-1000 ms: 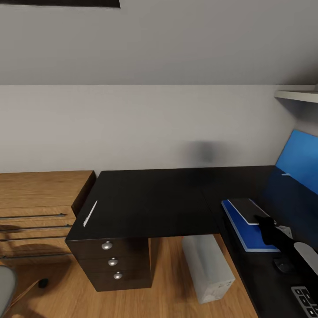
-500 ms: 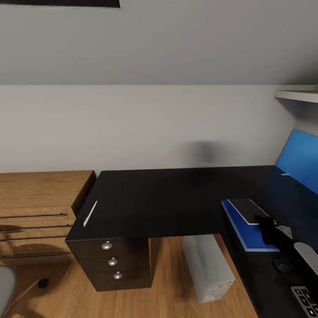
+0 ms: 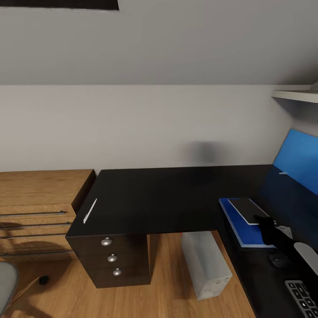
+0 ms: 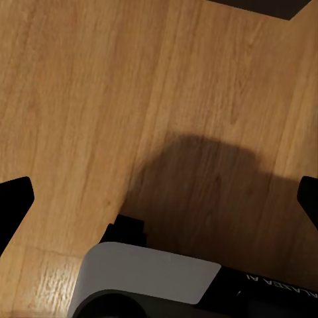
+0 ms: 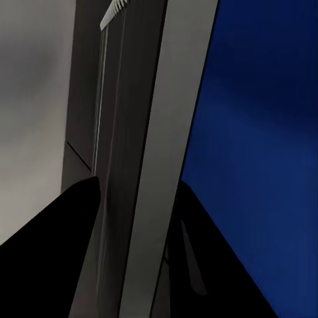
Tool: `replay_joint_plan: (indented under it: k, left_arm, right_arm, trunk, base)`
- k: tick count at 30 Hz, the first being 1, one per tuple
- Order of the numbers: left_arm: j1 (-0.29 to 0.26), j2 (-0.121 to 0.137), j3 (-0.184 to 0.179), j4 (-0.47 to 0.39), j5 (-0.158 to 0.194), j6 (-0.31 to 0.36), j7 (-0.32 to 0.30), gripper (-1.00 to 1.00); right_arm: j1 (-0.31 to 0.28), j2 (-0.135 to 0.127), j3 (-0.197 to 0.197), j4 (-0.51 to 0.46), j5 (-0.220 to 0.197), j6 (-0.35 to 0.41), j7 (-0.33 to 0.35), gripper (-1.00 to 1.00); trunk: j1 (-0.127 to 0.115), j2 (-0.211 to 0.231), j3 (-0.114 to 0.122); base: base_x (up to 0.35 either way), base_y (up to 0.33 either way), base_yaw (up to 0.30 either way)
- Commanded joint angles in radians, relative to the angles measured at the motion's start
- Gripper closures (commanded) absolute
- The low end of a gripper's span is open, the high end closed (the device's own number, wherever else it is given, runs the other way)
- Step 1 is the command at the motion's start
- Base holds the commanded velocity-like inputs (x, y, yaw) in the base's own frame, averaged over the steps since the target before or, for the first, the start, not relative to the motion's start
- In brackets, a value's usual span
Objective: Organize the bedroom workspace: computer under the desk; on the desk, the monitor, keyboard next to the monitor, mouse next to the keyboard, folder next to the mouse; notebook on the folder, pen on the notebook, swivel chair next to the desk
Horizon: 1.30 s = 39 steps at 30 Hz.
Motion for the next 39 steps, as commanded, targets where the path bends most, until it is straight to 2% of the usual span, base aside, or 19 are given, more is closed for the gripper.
replay_joint_plan:
  k: [1,15,16,39]
  left_arm:
    - [0.0,0.0,0.0,0.0,0.005,-0.003,0.002,-1.0]
    - [0.0,0.0,0.001,0.0,0.005,-0.003,0.002,-1.0]
    - [0.0,0.0,0.001,0.0,0.005,-0.003,0.002,-1.0]
    - [0.0,0.0,0.0,0.0,0.005,-0.003,0.002,-1.0]
  right_arm:
    - [0.0,0.0,-0.002,-0.001,-0.005,0.004,-0.006,1.0]
    - [0.0,0.0,-0.002,-0.002,-0.006,0.005,-0.008,1.0]
    - [0.0,0.0,-0.002,-0.002,-0.006,0.005,-0.008,-1.0]
    - [0.0,0.0,-0.002,-0.003,-0.006,0.007,-0.006,-1.0]
  trunk:
    - [0.0,-0.001,-0.001]
    - [0.0,-0.001,-0.001]
    - [0.0,-0.001,-0.001]
    - [0.0,-0.001,-0.001]
  base:
    - [-0.005,-0.002,0.0]
    - [0.0,0.0,0.0]
    - [0.0,0.0,0.0]
    - [-0.052,0.0,0.0]
